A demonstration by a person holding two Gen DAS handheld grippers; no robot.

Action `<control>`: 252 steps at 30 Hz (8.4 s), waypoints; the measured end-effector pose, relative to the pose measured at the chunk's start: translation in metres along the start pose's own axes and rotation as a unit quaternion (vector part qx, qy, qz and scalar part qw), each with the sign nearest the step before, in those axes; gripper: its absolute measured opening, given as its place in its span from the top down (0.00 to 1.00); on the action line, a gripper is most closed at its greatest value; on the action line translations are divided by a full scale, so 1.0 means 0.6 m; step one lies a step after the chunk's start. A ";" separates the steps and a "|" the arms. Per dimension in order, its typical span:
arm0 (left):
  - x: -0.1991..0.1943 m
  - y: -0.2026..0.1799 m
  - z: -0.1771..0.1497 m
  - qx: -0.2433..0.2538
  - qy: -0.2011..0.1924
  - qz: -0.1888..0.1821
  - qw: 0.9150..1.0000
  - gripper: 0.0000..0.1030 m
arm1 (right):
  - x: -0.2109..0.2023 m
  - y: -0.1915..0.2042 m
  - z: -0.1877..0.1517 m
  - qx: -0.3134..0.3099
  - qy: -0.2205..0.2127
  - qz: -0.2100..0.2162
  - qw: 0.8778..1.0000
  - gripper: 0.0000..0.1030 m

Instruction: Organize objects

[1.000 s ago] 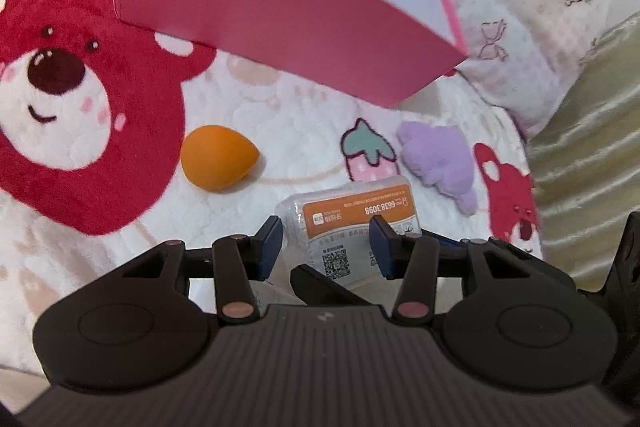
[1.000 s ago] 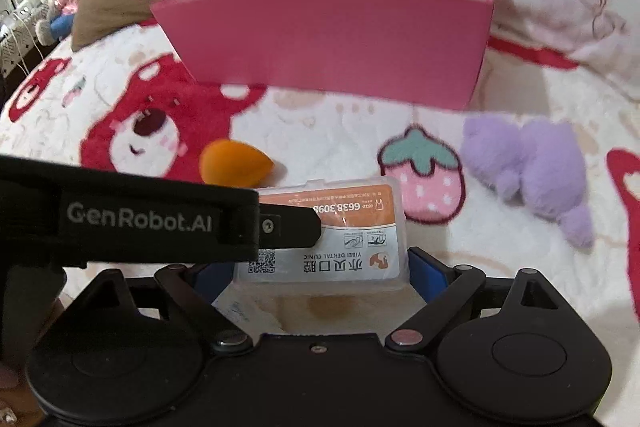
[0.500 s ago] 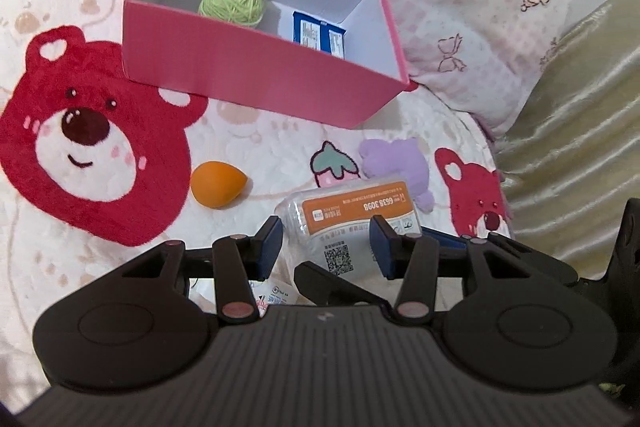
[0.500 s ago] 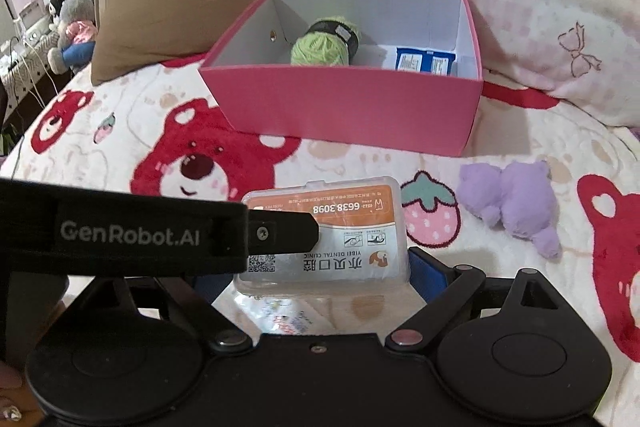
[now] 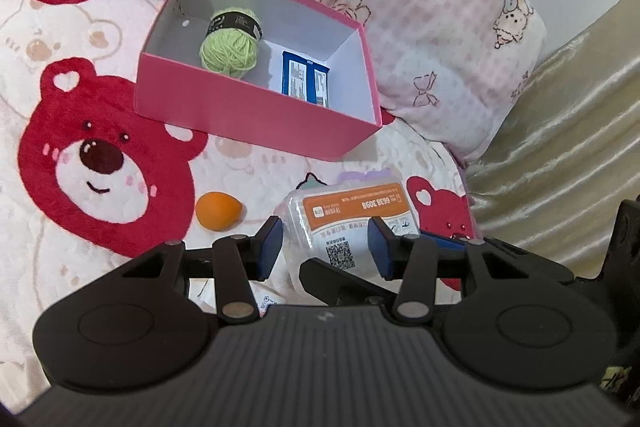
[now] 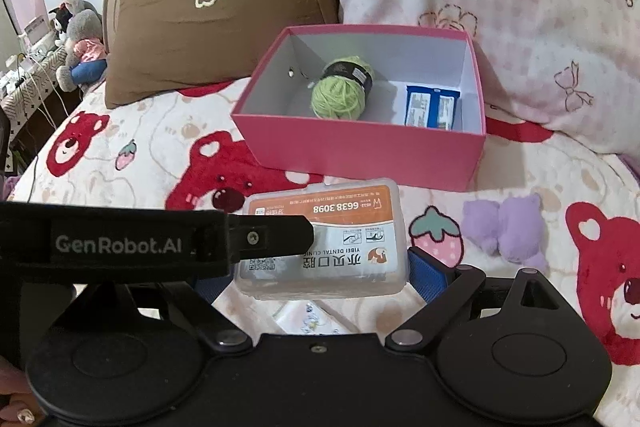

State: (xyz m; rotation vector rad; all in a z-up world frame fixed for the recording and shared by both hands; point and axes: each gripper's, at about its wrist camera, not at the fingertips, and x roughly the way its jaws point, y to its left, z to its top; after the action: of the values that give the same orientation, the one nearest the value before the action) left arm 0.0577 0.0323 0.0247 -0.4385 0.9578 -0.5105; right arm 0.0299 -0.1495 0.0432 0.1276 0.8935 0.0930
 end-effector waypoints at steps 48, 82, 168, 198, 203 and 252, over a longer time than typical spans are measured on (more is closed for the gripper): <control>0.199 0.091 0.275 0.026 0.021 0.002 0.999 0.55 | 0.212 -0.068 0.228 0.028 0.002 0.003 1.000 0.09; 0.350 0.134 0.252 0.016 0.052 0.098 0.994 0.57 | 0.377 -0.139 0.179 0.053 0.049 0.055 0.996 0.09; -0.057 -0.068 0.176 0.192 0.039 0.139 0.971 0.09 | -0.013 -0.027 0.141 -0.060 -0.009 -0.027 0.998 0.13; -0.032 0.003 0.031 0.204 0.107 0.098 0.968 0.03 | -0.062 0.020 -0.047 0.028 0.004 0.006 1.000 0.12; -0.017 0.039 0.023 0.189 0.111 0.087 0.972 0.04 | -0.027 0.023 -0.066 0.041 0.015 0.019 0.999 0.12; 0.152 0.096 -0.076 0.220 0.119 0.061 0.966 0.41 | 0.152 -0.008 -0.151 0.094 0.102 0.009 0.990 0.20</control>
State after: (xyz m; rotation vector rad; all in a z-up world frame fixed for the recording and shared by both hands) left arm 0.0746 0.0187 -0.0902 0.0847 1.0578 -0.6539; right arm 0.0164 -0.1352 -0.0840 0.3053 1.1060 0.0393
